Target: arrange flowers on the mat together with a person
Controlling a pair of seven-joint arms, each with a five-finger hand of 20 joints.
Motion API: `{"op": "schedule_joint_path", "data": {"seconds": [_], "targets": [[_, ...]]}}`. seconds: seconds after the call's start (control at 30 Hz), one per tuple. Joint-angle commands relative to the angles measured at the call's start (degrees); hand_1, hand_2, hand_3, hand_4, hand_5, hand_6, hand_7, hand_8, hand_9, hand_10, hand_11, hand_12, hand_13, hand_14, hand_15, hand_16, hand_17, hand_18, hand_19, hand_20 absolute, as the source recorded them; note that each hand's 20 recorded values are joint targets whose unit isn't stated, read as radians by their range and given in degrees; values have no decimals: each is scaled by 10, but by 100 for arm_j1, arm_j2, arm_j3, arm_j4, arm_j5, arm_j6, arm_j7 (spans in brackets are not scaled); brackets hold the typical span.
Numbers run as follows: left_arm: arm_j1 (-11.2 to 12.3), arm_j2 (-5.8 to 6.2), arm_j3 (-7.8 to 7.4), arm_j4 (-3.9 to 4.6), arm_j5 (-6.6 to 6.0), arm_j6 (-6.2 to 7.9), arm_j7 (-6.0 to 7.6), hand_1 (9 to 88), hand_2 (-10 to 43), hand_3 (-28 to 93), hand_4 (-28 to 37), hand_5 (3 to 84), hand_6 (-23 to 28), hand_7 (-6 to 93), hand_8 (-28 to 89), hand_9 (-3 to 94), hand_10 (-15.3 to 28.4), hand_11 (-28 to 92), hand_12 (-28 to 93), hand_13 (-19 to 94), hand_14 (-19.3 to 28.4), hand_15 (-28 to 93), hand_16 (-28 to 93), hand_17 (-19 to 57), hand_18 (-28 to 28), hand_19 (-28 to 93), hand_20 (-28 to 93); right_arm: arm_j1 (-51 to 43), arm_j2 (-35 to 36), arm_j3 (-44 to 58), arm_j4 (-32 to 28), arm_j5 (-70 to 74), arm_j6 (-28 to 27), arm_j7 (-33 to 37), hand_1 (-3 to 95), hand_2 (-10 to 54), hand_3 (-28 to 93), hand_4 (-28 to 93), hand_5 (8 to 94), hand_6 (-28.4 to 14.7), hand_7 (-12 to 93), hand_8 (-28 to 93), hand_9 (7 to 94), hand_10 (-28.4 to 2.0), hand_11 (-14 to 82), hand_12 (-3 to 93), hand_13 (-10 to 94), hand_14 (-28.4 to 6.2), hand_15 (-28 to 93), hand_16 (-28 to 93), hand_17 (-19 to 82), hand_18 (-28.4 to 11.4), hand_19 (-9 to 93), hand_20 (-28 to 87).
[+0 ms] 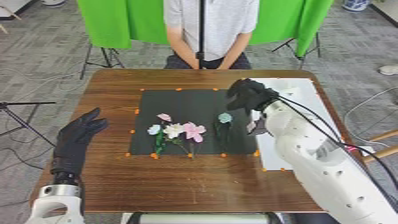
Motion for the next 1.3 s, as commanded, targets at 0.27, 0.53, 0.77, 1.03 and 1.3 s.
{"op": "schedule_joint_path", "data": {"seconds": [0.27, 0.53, 0.77, 1.03, 1.3], "targets": [[80, -50, -17, -7, 47, -22, -34, 233, 19, 655, -240, 472, 38, 112, -60, 487, 155, 195, 129, 372, 183, 199, 4, 57, 130, 126, 152, -2132, -889, 3061, -904, 5865, 1519, -2837, 230, -31, 682, -148, 601, 4, 132, -91, 635, -144, 85, 126, 679, -118, 211, 222, 391, -143, 535, 315], [102, -99, 25, -22, 106, -69, -47, 233, 19, 656, -242, 473, 38, 111, -60, 486, 154, 195, 130, 372, 182, 198, 3, 58, 130, 125, 151, -3749, -1586, 3521, -1198, 7846, 935, -3556, 38, 30, 736, -188, 308, 16, 56, -80, 319, -121, 14, 77, 203, -102, 18, 87, 116, -113, 23, 221], [152, -96, -18, -70, 105, -63, -12, 231, 21, 656, -246, 473, 38, 112, -60, 487, 155, 195, 129, 372, 182, 198, 4, 57, 129, 126, 151, -4653, -2262, 3849, -1373, 7207, 1074, -3659, -7, 37, 749, -211, 296, 18, 64, -86, 309, -116, 14, 67, 198, -86, 13, 64, 113, -108, 12, 206], [154, -84, -10, -75, 88, -48, 52, 227, 24, 656, -250, 474, 38, 112, -61, 487, 155, 196, 130, 371, 183, 198, 4, 58, 129, 126, 152, -5203, -2475, 4017, -1441, 7274, 1178, -3696, -12, 31, 764, -216, 335, 8, 73, -89, 343, -121, 27, 72, 233, -84, 46, 53, 144, -119, 14, 212], [42, 27, 223, -49, -213, 429, 662, 219, 27, 661, -265, 477, 40, 112, -61, 471, 153, 190, 126, 372, 177, 183, -5, 85, 121, 130, 156, -5292, -2565, 4129, -1401, 7166, 982, -3750, -8, 27, 769, -215, 344, 7, 79, -89, 346, -123, 27, 75, 238, -85, 64, 38, 151, -120, 14, 218]]}}
